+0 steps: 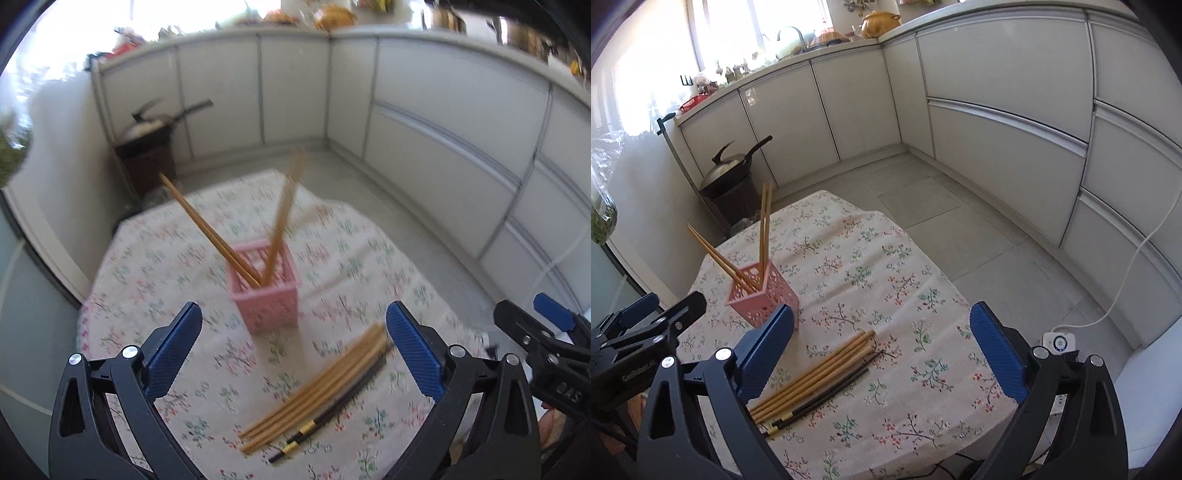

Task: Organize utensils
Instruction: 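Withdraw both open tools from the pink holder, then lower the left tool to the remaining chopsticks and grasp one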

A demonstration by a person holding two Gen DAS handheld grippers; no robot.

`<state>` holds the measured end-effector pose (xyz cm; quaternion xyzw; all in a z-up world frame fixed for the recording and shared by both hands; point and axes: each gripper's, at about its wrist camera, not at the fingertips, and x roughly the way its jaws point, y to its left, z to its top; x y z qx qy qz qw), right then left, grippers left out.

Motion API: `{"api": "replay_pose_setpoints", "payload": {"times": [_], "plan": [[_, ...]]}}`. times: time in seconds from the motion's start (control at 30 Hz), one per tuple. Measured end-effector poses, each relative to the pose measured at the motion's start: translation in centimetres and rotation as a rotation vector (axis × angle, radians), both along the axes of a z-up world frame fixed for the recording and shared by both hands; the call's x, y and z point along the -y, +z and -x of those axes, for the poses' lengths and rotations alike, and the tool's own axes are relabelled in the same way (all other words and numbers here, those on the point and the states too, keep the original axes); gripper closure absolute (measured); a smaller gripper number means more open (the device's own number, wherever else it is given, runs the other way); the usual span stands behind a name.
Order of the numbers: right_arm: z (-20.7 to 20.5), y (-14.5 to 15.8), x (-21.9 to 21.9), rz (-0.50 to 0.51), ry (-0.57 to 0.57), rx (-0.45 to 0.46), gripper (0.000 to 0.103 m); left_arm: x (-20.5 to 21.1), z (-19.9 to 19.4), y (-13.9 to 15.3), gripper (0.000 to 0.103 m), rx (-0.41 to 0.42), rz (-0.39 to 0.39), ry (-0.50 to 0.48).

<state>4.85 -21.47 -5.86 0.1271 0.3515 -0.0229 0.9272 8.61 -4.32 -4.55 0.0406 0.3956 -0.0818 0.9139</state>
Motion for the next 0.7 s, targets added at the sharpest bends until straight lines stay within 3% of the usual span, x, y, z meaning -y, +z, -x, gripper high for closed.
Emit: {"api": "replay_pose_setpoints", "payload": {"times": [0.17,0.3,0.4,0.47,0.57,0.63,0.7], "plan": [[1.3,-3.6,1.2,-0.011,-0.008,-0.139,0.009,2.8,-2.4,-5.2,0.007,-0.238,0.000,-0.128],[1.7,-6.1,2.7,-0.083,-0.023,-0.247,0.009,3.8,-4.9,-8.5,0.007,-0.398,0.080,-0.137],[1.9,-6.6,3.8,-0.112,-0.053,-0.261,0.009,4.8,-7.2,-10.0,0.008,-0.466,0.139,-0.122],[1.9,-6.8,4.4,-0.127,-0.067,-0.270,0.009,5.7,-8.5,-10.8,0.010,-0.487,0.138,-0.123],[1.7,-7.5,5.3,-0.171,-0.076,-0.305,0.009,7.5,-9.7,-12.0,0.026,-0.509,0.080,-0.140],[1.6,-7.9,5.6,-0.188,-0.080,-0.320,0.009,8.4,-10.2,-13.0,0.047,-0.535,0.042,-0.150],[1.5,-8.1,5.9,-0.200,-0.082,-0.328,0.009,9.1,-10.5,-13.9,0.054,-0.538,-0.003,-0.152]]}}
